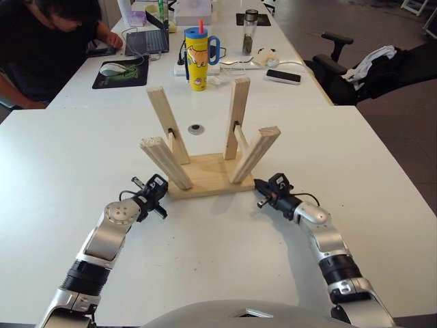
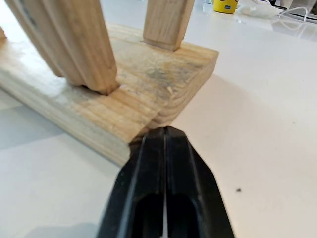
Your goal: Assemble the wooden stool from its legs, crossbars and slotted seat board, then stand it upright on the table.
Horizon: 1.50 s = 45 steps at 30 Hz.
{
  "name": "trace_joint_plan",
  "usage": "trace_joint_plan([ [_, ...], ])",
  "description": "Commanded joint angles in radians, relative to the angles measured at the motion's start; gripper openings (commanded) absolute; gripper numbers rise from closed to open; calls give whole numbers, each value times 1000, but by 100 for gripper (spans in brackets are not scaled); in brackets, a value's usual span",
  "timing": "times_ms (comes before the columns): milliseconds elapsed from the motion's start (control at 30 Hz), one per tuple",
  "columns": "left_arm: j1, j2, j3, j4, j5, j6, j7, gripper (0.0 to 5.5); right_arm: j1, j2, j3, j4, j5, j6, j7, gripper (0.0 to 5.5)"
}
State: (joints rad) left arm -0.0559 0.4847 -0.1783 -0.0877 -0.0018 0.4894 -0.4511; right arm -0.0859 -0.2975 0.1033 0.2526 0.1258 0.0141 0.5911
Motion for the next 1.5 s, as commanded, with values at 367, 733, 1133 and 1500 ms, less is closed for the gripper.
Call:
trace_joint_plan([
  [367,142,-227,65,-350,-405,257,-56,1,173,94,121,-470,160,300,-35,0],
  [733,11,-295,183,-618,-618,590,-8,1,137,80,92,-797,368,629,-41,0],
  [1133,-113,-176,353,-701,-782,813,-141,1,50,33,-69,-965,582,867,-45,0],
  [1500,-10,102,404,-437,-563,513,-286,21,102,-130,-159,-772,351,697,-4,23],
])
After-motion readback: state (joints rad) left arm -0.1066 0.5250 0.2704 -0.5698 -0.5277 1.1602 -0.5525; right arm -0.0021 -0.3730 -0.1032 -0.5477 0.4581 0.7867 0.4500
